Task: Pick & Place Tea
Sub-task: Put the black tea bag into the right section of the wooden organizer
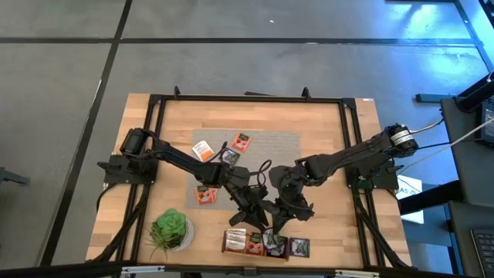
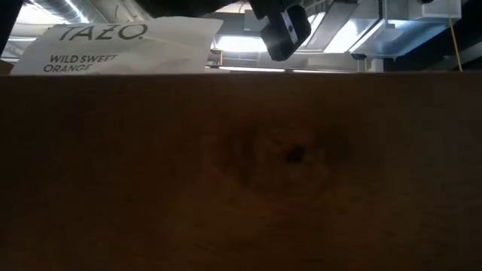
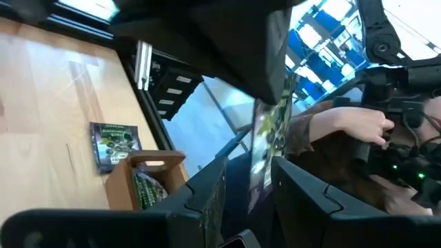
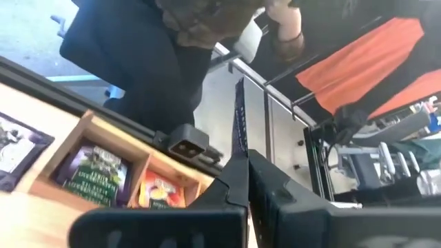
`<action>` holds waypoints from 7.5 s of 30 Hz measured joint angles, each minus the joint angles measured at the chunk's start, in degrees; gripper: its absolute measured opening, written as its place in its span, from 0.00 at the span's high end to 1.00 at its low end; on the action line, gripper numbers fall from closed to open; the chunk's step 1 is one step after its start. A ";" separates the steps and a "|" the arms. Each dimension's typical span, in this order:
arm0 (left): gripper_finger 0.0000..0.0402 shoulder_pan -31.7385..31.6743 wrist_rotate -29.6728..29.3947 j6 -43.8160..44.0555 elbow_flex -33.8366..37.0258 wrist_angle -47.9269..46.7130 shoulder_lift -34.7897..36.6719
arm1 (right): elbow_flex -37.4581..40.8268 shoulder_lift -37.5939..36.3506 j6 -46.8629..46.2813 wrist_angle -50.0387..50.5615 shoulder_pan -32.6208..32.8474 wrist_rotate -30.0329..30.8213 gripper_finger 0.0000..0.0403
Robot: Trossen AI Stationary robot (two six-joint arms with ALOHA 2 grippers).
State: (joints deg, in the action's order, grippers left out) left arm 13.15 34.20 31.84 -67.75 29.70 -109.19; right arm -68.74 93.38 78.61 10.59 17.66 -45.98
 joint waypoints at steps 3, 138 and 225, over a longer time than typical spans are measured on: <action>0.72 -0.09 0.10 -0.01 0.00 0.08 0.00 | -0.34 0.00 0.03 0.40 0.94 0.22 0.99; 0.67 -4.92 -33.45 -25.10 20.87 -4.10 22.58 | 4.60 -9.33 -120.62 13.27 18.34 53.84 1.00; 0.68 -4.24 -42.05 -19.96 20.92 -10.00 23.06 | 17.67 7.49 -122.37 -0.22 33.91 53.32 0.70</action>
State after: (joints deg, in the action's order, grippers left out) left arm 8.91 -7.86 11.88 -46.83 19.70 -86.13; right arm -51.07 100.88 -43.76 10.37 51.57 7.34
